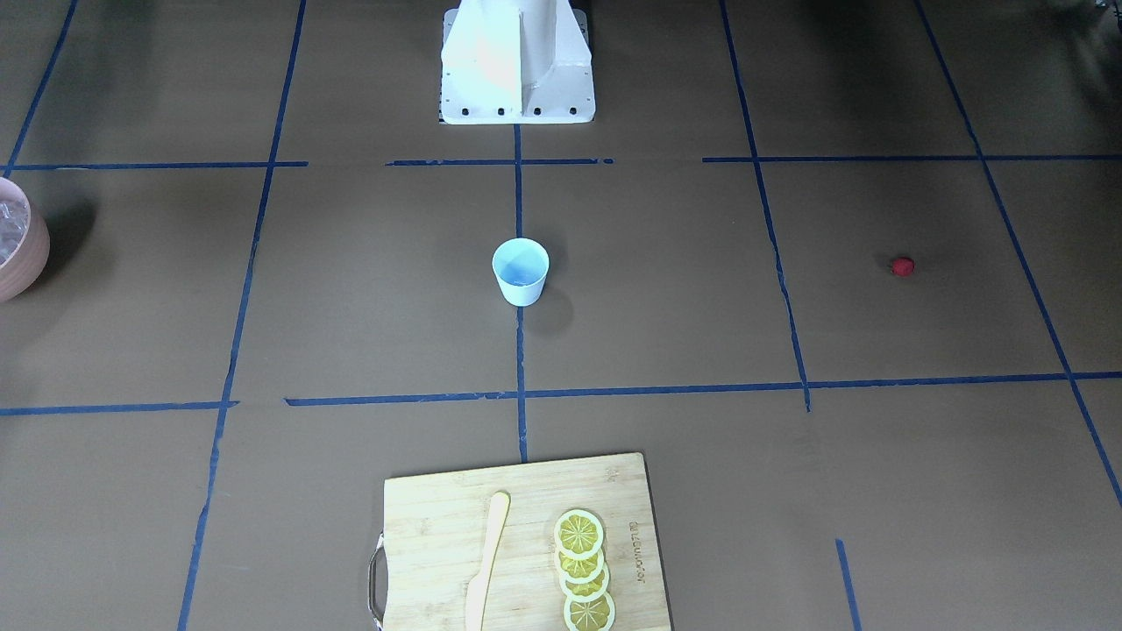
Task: Put ice and strawberries in cup
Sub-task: 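Lower the right gripper into the bowl and grasp another ice cube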
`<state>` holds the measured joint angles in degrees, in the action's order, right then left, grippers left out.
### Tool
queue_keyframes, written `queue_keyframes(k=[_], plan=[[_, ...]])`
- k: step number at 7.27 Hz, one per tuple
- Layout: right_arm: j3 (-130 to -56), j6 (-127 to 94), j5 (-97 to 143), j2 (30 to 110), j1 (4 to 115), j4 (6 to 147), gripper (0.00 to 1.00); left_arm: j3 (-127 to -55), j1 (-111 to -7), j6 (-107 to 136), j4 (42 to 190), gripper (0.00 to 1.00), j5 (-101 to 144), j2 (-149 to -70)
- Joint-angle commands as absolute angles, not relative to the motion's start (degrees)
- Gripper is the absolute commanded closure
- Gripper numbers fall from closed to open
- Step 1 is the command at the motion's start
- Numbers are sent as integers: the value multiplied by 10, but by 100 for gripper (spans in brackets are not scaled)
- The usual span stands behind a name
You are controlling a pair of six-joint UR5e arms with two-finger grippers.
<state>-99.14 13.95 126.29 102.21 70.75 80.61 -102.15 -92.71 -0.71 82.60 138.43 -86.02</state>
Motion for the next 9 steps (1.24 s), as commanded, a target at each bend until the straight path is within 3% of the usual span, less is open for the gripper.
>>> queue_keyframes(k=[1,9], plan=[[-991,140,1263,1023,708,808,56,-1025,-927,-7,825,0,1384,-855],[-985,140,1262,1024,708,810,58,-1052,-927,13,824,0,1384,-842]])
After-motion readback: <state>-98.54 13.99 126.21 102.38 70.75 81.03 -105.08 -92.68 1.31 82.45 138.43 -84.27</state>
